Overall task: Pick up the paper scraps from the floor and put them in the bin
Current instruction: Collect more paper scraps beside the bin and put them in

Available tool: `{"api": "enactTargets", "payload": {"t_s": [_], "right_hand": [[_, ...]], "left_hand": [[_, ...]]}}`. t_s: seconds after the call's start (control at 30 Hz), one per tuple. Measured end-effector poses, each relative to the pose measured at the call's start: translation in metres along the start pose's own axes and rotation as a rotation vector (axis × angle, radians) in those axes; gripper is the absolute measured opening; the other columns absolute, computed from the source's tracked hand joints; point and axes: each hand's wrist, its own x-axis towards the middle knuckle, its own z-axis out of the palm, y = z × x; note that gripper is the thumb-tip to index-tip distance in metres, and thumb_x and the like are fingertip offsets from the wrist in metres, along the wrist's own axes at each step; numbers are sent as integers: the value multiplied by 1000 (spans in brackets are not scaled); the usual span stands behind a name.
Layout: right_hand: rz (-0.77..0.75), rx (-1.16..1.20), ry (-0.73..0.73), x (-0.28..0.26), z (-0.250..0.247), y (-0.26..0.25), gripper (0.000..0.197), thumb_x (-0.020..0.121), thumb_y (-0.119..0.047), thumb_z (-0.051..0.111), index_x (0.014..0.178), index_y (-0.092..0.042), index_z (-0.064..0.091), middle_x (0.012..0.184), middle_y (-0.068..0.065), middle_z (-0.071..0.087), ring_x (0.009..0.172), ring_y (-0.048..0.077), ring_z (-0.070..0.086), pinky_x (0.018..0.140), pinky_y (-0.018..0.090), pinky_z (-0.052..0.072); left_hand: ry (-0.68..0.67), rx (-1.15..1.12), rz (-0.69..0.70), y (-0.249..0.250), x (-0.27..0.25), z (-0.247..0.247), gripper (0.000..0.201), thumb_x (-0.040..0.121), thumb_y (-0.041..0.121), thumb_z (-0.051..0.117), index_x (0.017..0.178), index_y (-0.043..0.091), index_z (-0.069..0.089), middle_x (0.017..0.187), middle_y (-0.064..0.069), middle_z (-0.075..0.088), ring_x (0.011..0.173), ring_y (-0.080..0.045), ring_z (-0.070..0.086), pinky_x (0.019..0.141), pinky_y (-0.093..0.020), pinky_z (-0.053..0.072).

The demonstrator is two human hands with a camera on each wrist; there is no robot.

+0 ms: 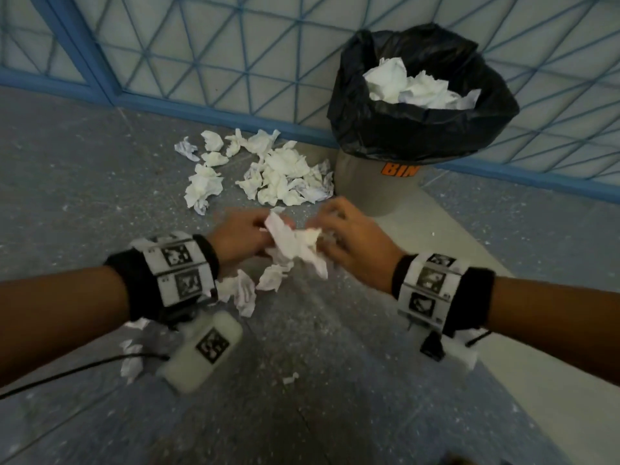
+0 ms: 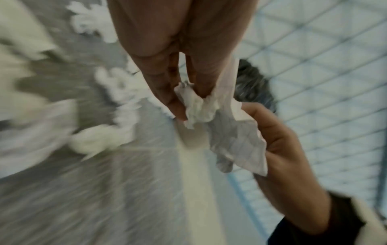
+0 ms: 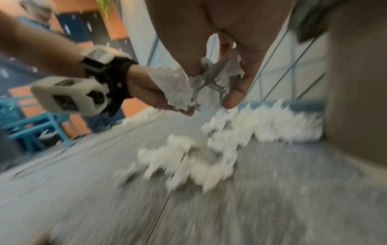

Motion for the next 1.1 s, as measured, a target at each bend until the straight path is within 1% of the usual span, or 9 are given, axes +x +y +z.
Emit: {"api": "enactTargets", "payload": {"t_s": [0.1, 0.23, 0.3, 0.43, 0.63, 0.77, 0.87, 0.97, 1.1], "right_hand": [[33, -3, 270, 30, -72, 7, 37, 84, -22, 54, 114, -1, 61, 107, 16, 48, 96, 20, 49, 78, 1, 32], [105, -92, 522, 59, -157, 23, 37, 88, -23, 50, 116, -1, 58, 103, 14, 44, 101, 18, 47, 71, 4, 27], [191, -145, 542, 72, -185, 39, 39, 87, -27, 47, 116, -4, 59, 112, 18, 51, 110, 26, 50, 75, 13, 29], [380, -163, 441, 93, -200, 71, 63, 76, -44, 34, 117, -5, 60, 123, 26, 55, 115, 33, 52, 91, 29, 34], [429, -31, 238, 93, -200, 95, 47, 89, -9, 48, 136, -9, 45, 140, 15, 50, 129, 29, 46, 106, 27, 36], [274, -39, 298, 87, -210, 99, 48, 83, -11, 48, 130, -11, 53, 136, 14, 52, 127, 26, 47, 102, 22, 34], [190, -159, 85, 86, -206, 102, 36, 87, -10, 54, 123, -13, 61, 135, 10, 54, 127, 23, 47, 105, 23, 30], [324, -251, -184, 91, -193, 106, 34, 90, -27, 54, 122, -19, 62, 135, 8, 55, 128, 25, 47, 109, 30, 33], [453, -372, -207, 101, -173, 107, 42, 93, -26, 50, 133, -13, 51, 147, 13, 41, 134, 28, 39, 110, 29, 31]], "left_hand": [[45, -138, 186, 73, 25, -4, 26, 83, -13, 50, 94, 5, 65, 89, -12, 65, 71, -14, 60, 61, -21, 53], [225, -171, 381, 173, 64, 6, 26, 79, -12, 52, 72, 11, 63, 76, -9, 62, 62, -14, 62, 61, -28, 56], [346, -74, 444, 209, 82, 16, 13, 74, -1, 59, 74, 8, 69, 83, -19, 68, 78, -25, 68, 69, -33, 54], [592, 432, 443, 242, 106, 42, 29, 86, 12, 52, 111, 5, 66, 120, -18, 65, 116, -29, 58, 83, -30, 42], [359, 626, 367, 232, 126, 75, 39, 97, 8, 32, 133, 4, 45, 143, -19, 45, 131, -32, 42, 101, -26, 27], [392, 642, 553, 227, 124, 70, 46, 94, 1, 33, 140, 9, 38, 145, -15, 43, 134, -26, 39, 103, -19, 22], [353, 729, 691, 220, 124, 63, 39, 90, 11, 52, 129, 11, 53, 131, -19, 53, 125, -28, 47, 102, -23, 29], [166, 987, 547, 214, 130, 65, 38, 85, 18, 61, 124, 17, 59, 124, -14, 60, 116, -26, 54, 92, -20, 34], [89, 1180, 392, 213, 154, 69, 40, 87, 13, 57, 127, 14, 57, 131, -16, 56, 122, -32, 51, 101, -29, 36]]}}
